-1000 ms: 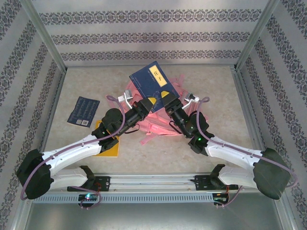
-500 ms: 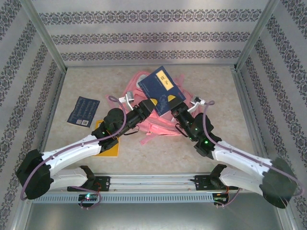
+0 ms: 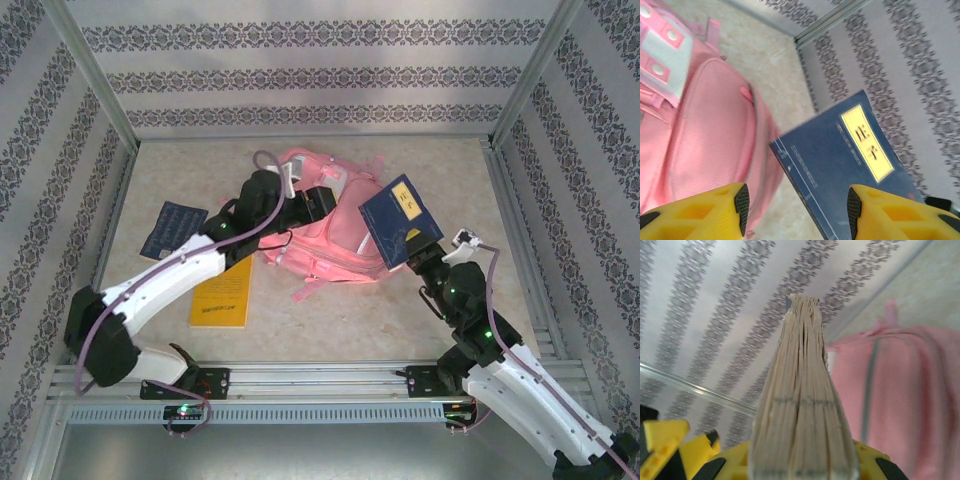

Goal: Pack the student bag
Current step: Pass the book, then open the student bag at the center of the table.

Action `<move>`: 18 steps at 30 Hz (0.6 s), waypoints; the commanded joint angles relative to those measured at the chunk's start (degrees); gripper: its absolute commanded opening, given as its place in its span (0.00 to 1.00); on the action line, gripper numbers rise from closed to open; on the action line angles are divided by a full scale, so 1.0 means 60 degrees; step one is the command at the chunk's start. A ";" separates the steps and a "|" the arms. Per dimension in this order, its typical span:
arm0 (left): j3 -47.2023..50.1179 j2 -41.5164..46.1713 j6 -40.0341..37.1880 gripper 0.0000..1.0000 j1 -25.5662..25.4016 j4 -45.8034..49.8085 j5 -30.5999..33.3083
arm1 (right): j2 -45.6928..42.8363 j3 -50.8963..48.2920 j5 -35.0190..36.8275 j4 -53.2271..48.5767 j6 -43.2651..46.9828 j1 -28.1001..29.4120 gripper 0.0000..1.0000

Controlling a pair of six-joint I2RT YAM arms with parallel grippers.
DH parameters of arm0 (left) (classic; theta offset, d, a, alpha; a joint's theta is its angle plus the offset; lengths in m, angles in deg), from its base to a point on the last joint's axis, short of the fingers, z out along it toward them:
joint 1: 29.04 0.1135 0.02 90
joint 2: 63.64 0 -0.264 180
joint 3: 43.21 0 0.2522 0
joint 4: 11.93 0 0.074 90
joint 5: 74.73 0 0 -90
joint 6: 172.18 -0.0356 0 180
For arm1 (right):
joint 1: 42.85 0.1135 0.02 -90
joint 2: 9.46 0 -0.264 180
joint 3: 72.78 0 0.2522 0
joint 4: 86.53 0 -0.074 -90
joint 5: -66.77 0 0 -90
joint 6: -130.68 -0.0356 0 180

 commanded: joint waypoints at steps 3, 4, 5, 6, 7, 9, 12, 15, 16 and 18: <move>-0.2102 -0.1541 -0.1728 0.57 0.0133 0.2593 -0.0687 | 0.0122 0.0947 -0.0624 -0.2455 0.1443 -0.0439 0.00; -0.2572 -0.1852 -0.1927 0.57 0.0133 0.2970 -0.0697 | 0.0234 0.1060 -0.0688 -0.2709 0.1584 -0.0488 0.00; -0.3005 -0.2201 -0.2157 0.57 0.0133 0.3327 -0.0663 | 0.0321 0.1137 -0.0719 -0.2922 0.1694 -0.0520 0.00; -0.3346 -0.2460 -0.2313 0.57 0.0131 0.3576 -0.0630 | 0.0369 0.1187 -0.0734 -0.3078 0.1768 -0.0537 0.00; -0.3693 -0.2736 -0.2479 0.57 0.0133 0.3843 -0.0583 | 0.0386 0.1213 -0.0734 -0.3206 0.1858 -0.0564 0.00; -0.4259 -0.3196 -0.2715 0.58 0.0134 0.4222 -0.0520 | 0.0373 0.1282 -0.0691 -0.3500 0.2045 -0.0605 0.00; -0.4946 -0.3896 -0.2938 0.58 0.0134 0.4677 -0.0513 | 0.0379 0.1516 -0.0338 -0.4217 0.2408 -0.0666 0.00; -0.5549 -0.4550 -0.3168 0.58 0.0144 0.5090 -0.0593 | 0.0318 0.1631 -0.0142 -0.4607 0.2717 -0.0734 0.00; -0.5725 -0.4755 -0.3203 0.58 0.0134 0.5184 -0.0583 | 0.0260 0.1646 -0.0108 -0.4651 0.2790 -0.0756 0.00; -0.5989 -0.5098 -0.3260 0.58 0.0134 0.5226 -0.0699 | 0.0127 0.1671 0.0045 -0.4780 0.2853 -0.0798 0.00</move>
